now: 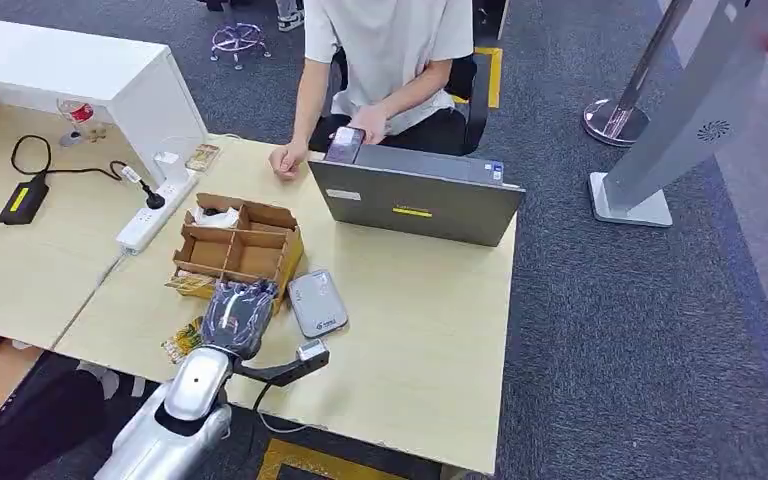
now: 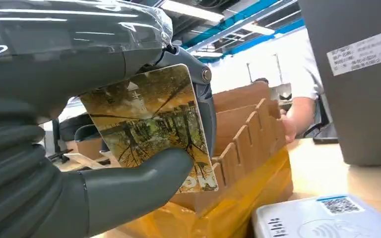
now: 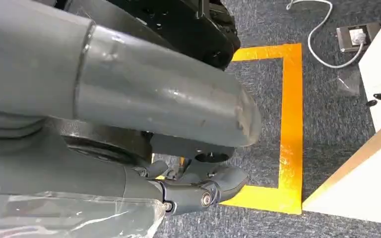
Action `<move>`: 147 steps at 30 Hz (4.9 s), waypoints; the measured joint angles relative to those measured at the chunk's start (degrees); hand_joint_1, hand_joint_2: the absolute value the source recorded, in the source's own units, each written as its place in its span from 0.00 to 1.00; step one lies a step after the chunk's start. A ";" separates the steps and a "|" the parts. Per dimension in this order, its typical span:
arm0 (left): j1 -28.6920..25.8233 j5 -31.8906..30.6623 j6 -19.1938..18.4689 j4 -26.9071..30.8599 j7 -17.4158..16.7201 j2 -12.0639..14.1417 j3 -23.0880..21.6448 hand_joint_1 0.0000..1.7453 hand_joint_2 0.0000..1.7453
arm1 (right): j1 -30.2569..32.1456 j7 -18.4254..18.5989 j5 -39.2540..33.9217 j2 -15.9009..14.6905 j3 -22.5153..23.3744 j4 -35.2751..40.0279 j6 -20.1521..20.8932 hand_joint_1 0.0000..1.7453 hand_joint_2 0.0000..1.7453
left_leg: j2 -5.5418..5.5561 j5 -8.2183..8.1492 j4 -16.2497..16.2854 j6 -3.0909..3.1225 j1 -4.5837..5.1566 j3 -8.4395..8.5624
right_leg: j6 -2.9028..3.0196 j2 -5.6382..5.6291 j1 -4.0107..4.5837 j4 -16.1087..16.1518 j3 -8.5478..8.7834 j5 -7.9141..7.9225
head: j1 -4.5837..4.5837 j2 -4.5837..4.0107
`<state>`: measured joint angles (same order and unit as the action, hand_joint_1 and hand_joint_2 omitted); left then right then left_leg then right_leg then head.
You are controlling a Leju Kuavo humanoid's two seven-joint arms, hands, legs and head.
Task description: Pass the card to the sensor for recognition and then transmit it.
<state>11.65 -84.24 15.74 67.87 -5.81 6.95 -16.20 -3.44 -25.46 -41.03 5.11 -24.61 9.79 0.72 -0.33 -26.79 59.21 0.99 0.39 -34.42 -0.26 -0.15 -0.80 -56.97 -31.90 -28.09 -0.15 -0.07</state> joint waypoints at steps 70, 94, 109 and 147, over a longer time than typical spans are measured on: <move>12.37 -2.05 10.91 -21.77 3.04 -6.21 -2.49 1.00 1.00 | -1.12 3.34 2.64 -0.07 -1.03 0.50 1.84 0.00 0.00 | -0.01 0.02 0.01 -0.01 0.00 0.04 | 0.01 -0.04 0.00 -0.01 0.02 0.07 | 0.00 0.00; 14.89 -1.75 7.28 -30.19 2.38 -10.51 -4.46 1.00 1.00 | -1.25 4.18 3.26 0.22 -1.03 0.50 1.90 0.00 0.00 | -0.02 0.01 0.02 -0.01 -0.01 0.03 | 0.02 -0.06 0.01 -0.01 0.03 0.07 | 0.00 0.00; 15.64 -1.60 12.26 -34.14 0.52 -11.41 -4.46 1.00 1.00 | -1.38 4.74 3.32 0.22 -1.03 0.48 1.55 0.00 0.00 | -0.01 0.04 0.01 -0.02 -0.01 0.28 | 0.01 -0.06 0.01 -0.01 0.27 0.08 | -0.02 0.00; 41.34 -1.27 5.16 -16.59 3.54 5.51 -4.46 0.00 1.00 | -1.46 3.34 2.43 0.22 0.57 0.52 2.73 0.00 0.00 | -0.02 0.19 0.02 -0.10 -0.05 0.07 | 0.06 -0.04 0.05 -0.07 0.04 0.19 | 0.00 0.00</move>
<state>52.99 -85.50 20.90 51.28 -2.27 12.46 -20.65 -4.90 -22.12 -38.60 5.33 -24.04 10.32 3.45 -0.35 -26.61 59.24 0.89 0.34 -34.36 -0.19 -0.19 -0.76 -57.05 -31.87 -27.90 -0.15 -0.07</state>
